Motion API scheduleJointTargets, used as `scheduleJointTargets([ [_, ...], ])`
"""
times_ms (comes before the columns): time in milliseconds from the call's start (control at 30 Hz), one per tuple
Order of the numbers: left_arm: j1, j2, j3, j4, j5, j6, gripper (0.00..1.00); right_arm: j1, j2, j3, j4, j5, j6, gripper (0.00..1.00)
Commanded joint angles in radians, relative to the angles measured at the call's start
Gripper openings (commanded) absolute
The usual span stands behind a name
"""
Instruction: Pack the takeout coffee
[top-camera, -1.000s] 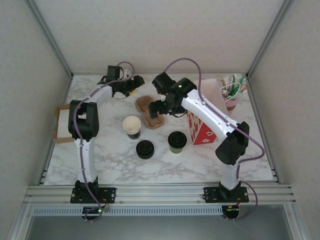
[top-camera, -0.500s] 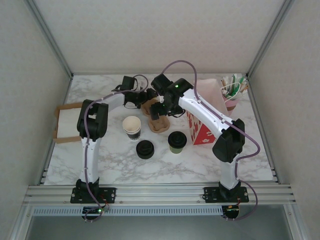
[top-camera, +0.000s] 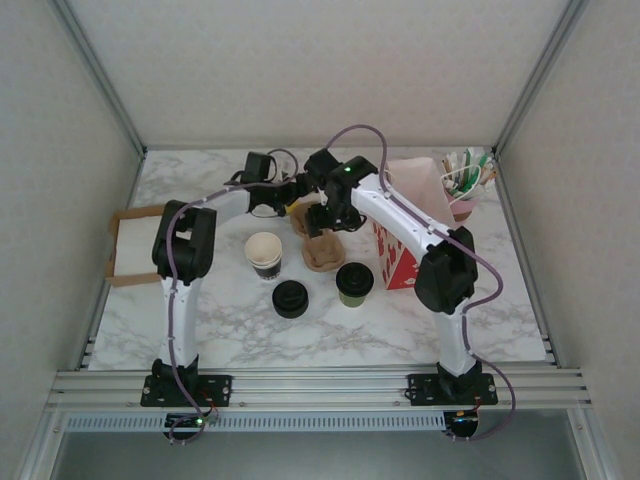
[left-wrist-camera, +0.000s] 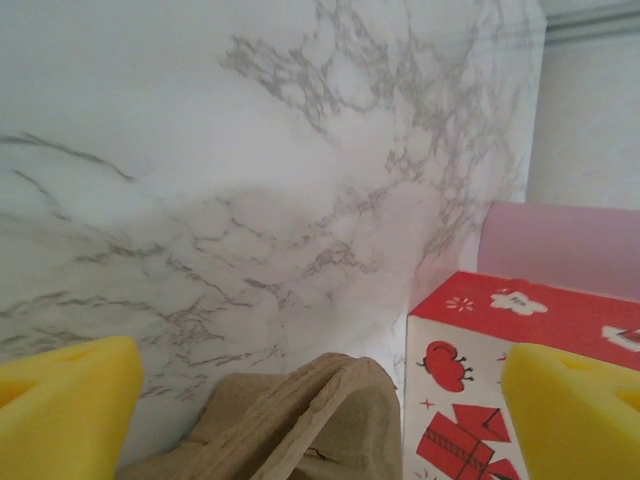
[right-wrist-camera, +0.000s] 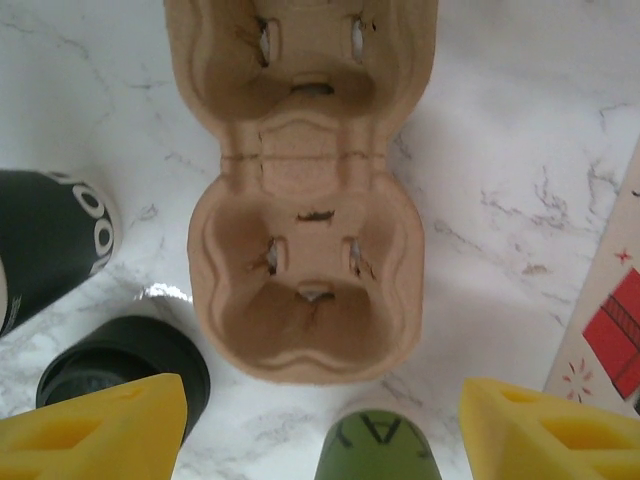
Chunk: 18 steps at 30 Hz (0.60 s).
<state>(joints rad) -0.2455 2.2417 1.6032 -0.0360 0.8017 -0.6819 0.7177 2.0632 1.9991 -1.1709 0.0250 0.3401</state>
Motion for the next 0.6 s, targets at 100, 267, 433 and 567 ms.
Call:
scheduleJointTargets([
  [100,0.066,-0.191,-0.143,0.112,0.013,-0.042,0.99,0.002,0.110,0.117,-0.022,-0.006,-0.010,0.68],
  [267,0.120,-0.321,-0.318,0.195,0.027,-0.063,0.96,0.001,0.183,0.186,-0.044,-0.016,-0.006,0.64],
  [433,0.154,-0.407,-0.488,0.328,0.106,-0.127,0.65,0.002,0.221,0.209,-0.046,-0.012,0.002,0.59],
  [567,0.154,-0.443,-0.584,0.420,0.147,-0.163,0.59,0.001,0.250,0.231,-0.055,-0.013,0.006,0.56],
])
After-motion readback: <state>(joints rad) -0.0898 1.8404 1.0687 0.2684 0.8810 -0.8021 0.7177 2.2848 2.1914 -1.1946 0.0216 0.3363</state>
